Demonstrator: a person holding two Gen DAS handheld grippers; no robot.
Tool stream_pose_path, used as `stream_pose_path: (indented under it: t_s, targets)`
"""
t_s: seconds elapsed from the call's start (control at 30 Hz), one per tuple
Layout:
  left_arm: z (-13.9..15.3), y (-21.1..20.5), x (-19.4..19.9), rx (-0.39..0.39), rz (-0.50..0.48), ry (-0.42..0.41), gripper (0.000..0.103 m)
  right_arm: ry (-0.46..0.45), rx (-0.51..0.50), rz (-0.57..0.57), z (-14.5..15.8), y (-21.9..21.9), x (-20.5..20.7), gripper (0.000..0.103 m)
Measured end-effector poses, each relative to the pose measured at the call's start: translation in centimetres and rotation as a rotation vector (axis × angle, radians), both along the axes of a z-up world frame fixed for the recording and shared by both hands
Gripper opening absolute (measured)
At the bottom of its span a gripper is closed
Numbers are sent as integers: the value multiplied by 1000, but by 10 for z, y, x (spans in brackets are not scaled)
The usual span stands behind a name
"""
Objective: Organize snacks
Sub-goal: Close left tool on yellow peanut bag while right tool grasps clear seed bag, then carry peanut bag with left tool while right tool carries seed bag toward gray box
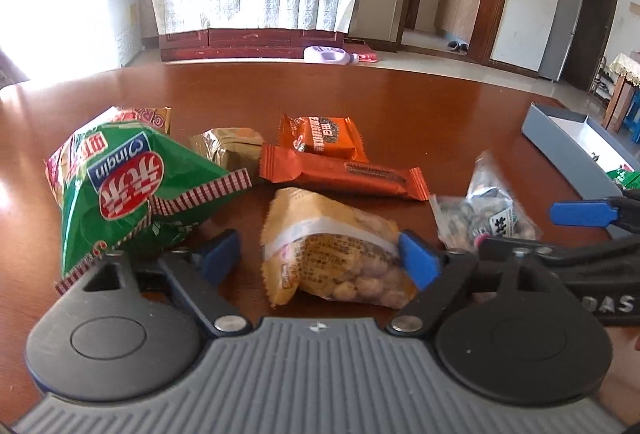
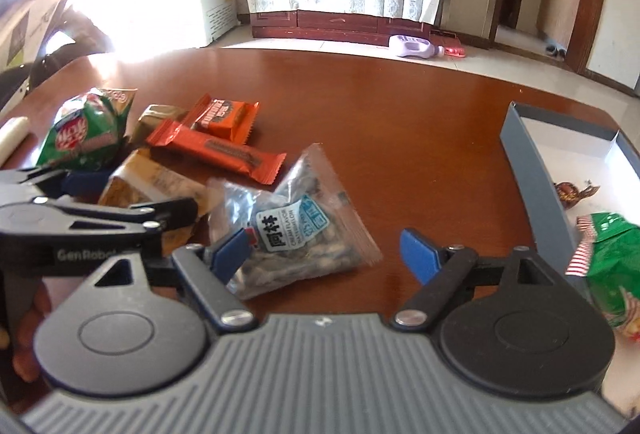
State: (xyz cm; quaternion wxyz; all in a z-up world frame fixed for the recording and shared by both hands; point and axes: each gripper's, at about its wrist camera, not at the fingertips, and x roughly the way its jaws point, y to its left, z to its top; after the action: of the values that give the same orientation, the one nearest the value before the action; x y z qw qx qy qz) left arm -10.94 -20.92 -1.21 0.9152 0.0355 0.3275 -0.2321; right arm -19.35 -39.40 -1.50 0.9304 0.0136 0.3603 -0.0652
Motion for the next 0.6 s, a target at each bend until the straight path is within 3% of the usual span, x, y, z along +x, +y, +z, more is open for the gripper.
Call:
stream_pose_path:
  t_s: [0.13,0.2,0.33,0.37,0.4,0.47,0.6]
  targets:
    - [0,1,1,-3,18,-4,76,2,66,-20,-8,-5,8,88]
    - [0,2,1,-4,20,-4,76,-6,79,-32,-12,-7,10,96]
    - [1,2,-2,3,15,-6,76,-9,80,-15,-14,-8,11,98]
    - [1,2,-2,9,11,-8,76,-10,82,3,-13,-7,11,92]
    - [2,1,-2,16,6,-10,76,-13,90,29,-11,-6,10,74]
    - [1,-2,-3,30,-6,-17,76,-6,99,59,-6,-1,9,59]
    - [1,-3,-5,35,-20,-27,67,-20,21,102,2,16,2,45]
